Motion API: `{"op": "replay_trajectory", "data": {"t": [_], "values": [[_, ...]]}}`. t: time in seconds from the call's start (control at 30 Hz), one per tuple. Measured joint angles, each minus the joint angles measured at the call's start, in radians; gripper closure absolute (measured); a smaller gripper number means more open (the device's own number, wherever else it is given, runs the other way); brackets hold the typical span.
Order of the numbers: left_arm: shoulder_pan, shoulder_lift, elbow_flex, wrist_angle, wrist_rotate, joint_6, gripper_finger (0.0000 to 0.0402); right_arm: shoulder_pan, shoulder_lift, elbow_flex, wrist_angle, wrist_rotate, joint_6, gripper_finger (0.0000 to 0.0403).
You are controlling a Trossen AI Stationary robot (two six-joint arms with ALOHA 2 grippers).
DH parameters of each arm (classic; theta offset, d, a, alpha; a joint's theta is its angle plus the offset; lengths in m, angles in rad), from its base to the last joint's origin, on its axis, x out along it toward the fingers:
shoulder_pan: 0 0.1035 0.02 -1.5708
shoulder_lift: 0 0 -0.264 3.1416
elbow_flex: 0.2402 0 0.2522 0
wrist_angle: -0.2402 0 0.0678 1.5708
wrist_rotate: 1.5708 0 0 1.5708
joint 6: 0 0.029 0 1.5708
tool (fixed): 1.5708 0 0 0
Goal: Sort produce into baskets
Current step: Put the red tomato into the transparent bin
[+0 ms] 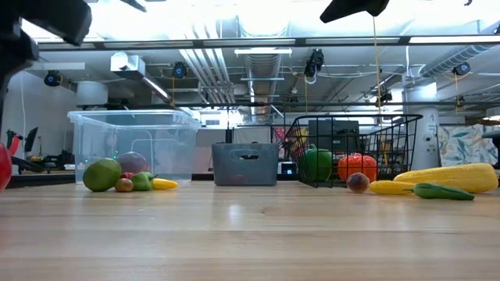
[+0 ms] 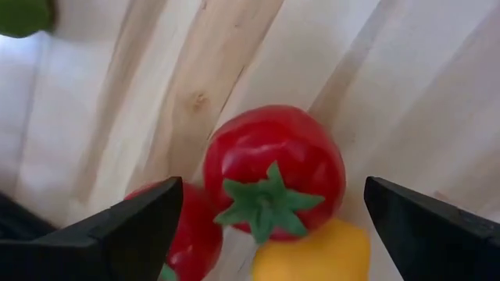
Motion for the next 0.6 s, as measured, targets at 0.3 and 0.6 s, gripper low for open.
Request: {"op": "replay_trajectory", "data": {"t": [0.3,0.6], "values": [[0.007,-0.004,-0.095,0.121,0.006,0.019,0.0022,0.000,0.000,-0.001,0.001,0.000,-0.001,0.0102],[0.008,-0.004,-0.123,0.136,-0.019,0.036,0.0049,0.000,0.000,-0.001,0.008,0.001,-0.003,0.0106]]}}
